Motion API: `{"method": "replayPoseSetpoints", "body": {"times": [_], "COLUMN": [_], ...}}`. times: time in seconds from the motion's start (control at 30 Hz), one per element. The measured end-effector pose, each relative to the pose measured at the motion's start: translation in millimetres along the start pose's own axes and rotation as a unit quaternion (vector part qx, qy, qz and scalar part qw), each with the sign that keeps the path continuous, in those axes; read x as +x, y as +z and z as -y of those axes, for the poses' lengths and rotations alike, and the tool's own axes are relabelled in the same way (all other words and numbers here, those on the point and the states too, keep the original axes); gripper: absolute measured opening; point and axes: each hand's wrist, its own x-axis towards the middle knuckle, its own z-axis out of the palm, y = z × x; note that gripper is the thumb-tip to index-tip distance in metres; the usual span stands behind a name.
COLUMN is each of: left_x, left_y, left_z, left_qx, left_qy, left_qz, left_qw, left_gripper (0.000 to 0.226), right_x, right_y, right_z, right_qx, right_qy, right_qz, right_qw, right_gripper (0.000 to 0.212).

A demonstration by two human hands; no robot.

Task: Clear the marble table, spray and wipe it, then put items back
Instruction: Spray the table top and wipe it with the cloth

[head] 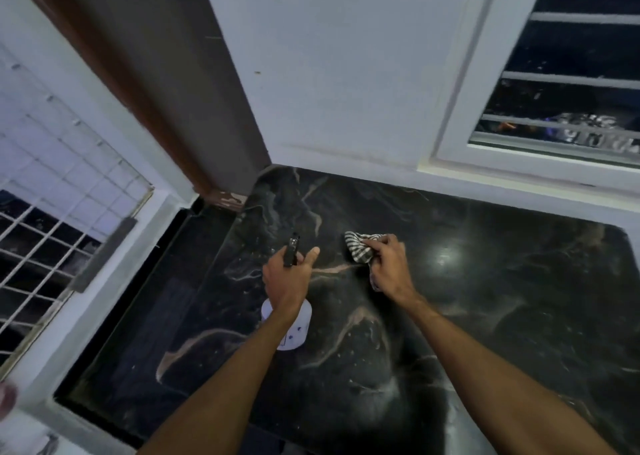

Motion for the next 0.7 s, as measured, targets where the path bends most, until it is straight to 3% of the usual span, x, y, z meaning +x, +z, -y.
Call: {"method": "replayPoseSetpoints", "body": {"times": [0.17, 0.37, 0.53, 0.57, 0.67, 0.7], "left_x": [60, 135, 181, 189, 209, 215], "left_y": [-40, -77, -88, -88, -86, -86], "left_z": [16, 23, 28, 28, 29, 28], "left_qx": [0.0, -0.015, -0.065, -0.07, -0.086, -0.088], "left_qy": [0.022, 0.048, 0.071, 0.079, 0.099, 0.104], "left_qz": [-0.007, 0.005, 0.038, 0.044, 0.045, 0.041], "left_qw": [1.0, 0.999, 0.995, 0.994, 0.99, 0.99], "left_gripper": [0.046, 0.036, 0.031, 0.035, 0.037, 0.035], "right_x": [40, 92, 124, 148, 204, 207], "right_y": [54, 106, 146, 146, 158, 171], "right_z": [46, 100, 129, 131, 154, 168], "right_qx": [-0.024, -0.048, -0.136, -0.136, -0.103, -0.118], "right_qy": [0.013, 0.094, -0.098, -0.091, 0.045, 0.026], "right_qz": [-0.004, -0.071, 0.034, 0.035, -0.027, -0.018], "right_qw": [1.0, 0.992, 0.985, 0.986, 0.993, 0.993], "right_gripper": [0.058, 0.052, 0.056, 0.058, 0.059, 0.059]}}
